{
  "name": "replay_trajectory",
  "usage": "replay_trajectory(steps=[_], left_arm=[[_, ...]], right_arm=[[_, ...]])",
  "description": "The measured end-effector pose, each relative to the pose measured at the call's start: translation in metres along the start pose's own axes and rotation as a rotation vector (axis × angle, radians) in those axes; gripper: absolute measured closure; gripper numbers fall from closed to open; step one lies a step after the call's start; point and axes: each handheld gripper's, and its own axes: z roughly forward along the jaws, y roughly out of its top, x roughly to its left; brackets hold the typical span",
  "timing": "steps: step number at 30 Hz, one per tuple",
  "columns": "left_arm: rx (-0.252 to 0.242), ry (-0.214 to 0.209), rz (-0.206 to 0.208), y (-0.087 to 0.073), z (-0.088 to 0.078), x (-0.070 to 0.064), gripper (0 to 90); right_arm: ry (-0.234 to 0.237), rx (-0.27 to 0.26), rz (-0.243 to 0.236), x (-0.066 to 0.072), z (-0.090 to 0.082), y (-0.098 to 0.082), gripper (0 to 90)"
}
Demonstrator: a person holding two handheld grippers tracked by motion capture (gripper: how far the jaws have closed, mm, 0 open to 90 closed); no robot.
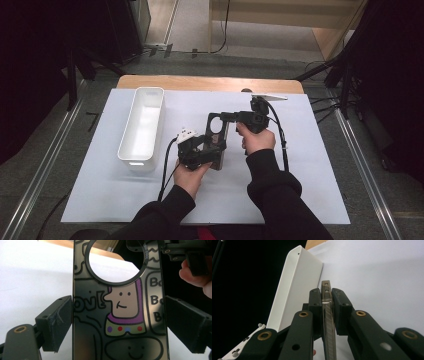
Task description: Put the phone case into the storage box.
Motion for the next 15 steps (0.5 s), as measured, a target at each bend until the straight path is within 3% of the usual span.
replay_trajectory(steps=[6, 15], left_arm=[[0.016, 0.015, 0.012, 0.0018, 0.0021, -0.0016, 11.2], [0.045, -0.012, 0.013, 0.0059, 0.0013, 0.0011, 10.7]], right_arm=[[-0.003, 0.000, -0.012, 0.0020, -0.0007, 0.0004, 77.7], [0.002, 0.007, -0.026, 0.0034, -0.0014, -0.0004, 77.7]])
